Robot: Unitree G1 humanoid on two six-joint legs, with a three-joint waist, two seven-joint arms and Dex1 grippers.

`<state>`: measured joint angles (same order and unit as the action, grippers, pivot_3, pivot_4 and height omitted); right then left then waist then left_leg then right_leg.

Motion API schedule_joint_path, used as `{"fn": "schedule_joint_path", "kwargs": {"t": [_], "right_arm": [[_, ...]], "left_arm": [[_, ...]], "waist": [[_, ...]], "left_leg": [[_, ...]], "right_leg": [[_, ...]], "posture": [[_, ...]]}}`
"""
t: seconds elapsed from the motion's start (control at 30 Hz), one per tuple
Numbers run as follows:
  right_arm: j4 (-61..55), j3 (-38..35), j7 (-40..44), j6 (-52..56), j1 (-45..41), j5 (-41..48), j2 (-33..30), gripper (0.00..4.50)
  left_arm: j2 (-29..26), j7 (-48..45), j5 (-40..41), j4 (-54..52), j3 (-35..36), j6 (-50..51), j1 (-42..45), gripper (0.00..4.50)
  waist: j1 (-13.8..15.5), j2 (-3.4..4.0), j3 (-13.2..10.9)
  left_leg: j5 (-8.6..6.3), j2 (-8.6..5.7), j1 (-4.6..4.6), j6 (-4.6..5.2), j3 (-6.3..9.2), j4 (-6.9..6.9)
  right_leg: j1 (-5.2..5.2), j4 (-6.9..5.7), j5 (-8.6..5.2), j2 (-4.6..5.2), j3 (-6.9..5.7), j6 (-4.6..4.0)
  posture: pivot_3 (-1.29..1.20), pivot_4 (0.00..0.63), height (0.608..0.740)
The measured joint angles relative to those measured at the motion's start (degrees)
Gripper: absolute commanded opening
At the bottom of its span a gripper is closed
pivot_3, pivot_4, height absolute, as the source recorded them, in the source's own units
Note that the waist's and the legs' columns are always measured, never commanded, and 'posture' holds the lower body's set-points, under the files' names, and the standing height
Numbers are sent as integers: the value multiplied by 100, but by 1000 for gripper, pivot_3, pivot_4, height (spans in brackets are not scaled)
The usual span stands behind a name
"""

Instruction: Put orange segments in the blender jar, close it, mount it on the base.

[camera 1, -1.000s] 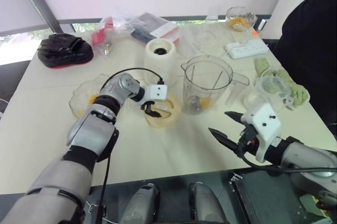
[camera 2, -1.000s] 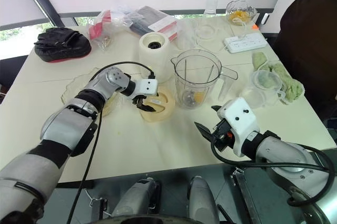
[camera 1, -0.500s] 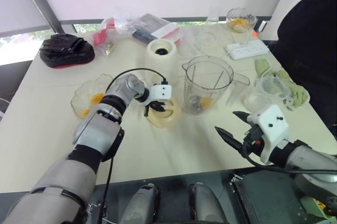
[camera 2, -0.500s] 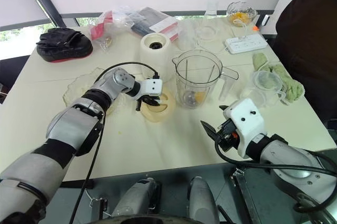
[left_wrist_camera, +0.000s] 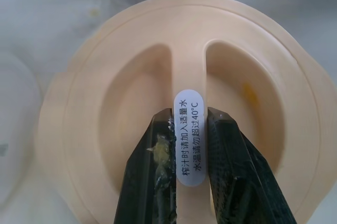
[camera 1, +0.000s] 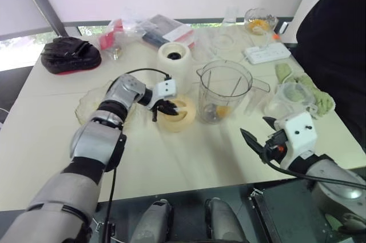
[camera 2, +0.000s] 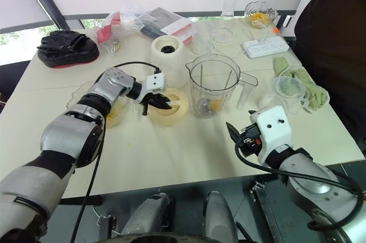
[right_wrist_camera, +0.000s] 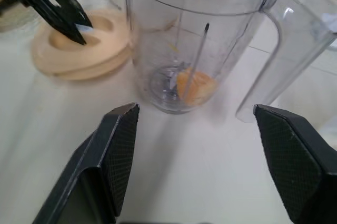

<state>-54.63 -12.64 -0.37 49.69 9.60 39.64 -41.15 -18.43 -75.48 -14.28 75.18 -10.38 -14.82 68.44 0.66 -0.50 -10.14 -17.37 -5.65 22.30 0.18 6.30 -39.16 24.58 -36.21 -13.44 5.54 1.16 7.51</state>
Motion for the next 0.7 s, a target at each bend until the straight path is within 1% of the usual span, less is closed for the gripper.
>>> {"fn": "schedule_joint_path", "kwargs": {"t": [0.07,0.13,0.2,0.3,0.5,0.63,0.7], "right_arm": [[308,281,-106,-215,-149,-451,270,3599],[615,355,-168,-378,-296,-757,544,3599],[869,399,-152,-500,-437,-1035,606,3599],[1196,512,-119,-577,-713,-1373,674,3599],[1803,585,-16,-657,-1206,-1795,985,3599],[2284,514,17,-665,-1440,-1817,1429,3599],[2451,469,39,-663,-1515,-1819,1550,3599]], "left_arm": [[-204,-189,328,-388,249,-74,-289,239],[-324,-325,552,-742,351,-41,-580,239],[-389,-309,703,-1167,419,42,-885,239],[-564,-109,912,-1982,527,339,-1354,239],[-710,279,1313,-3732,631,1168,-2133,239],[-862,601,1375,-4237,666,1485,-2453,239],[-908,694,1394,-4436,666,1617,-2556,239]], "waist": [[-32,3,2],[-34,4,3],[-8,3,3],[-1,3,2],[-7,4,3],[-15,7,4],[-15,8,4]], "left_leg": [[0,1,-3,-1,-5,1],[4,1,-3,-7,-4,1],[16,0,-1,-28,-3,0],[16,0,0,-29,-2,1],[18,0,-1,-33,0,1],[21,1,-1,-38,0,3],[22,1,0,-40,0,3]], "right_leg": [[4,-4,0,1,6,0],[7,-8,0,1,6,0],[7,-8,0,1,7,-1],[8,-8,0,1,9,-1],[8,-9,1,1,11,-1],[13,-11,1,0,12,-2],[14,-12,1,0,12,-2]], "posture": [[0,150,740],[0,150,740],[0,150,740],[0,150,740],[0,150,740],[0,150,740],[0,150,740]]}}
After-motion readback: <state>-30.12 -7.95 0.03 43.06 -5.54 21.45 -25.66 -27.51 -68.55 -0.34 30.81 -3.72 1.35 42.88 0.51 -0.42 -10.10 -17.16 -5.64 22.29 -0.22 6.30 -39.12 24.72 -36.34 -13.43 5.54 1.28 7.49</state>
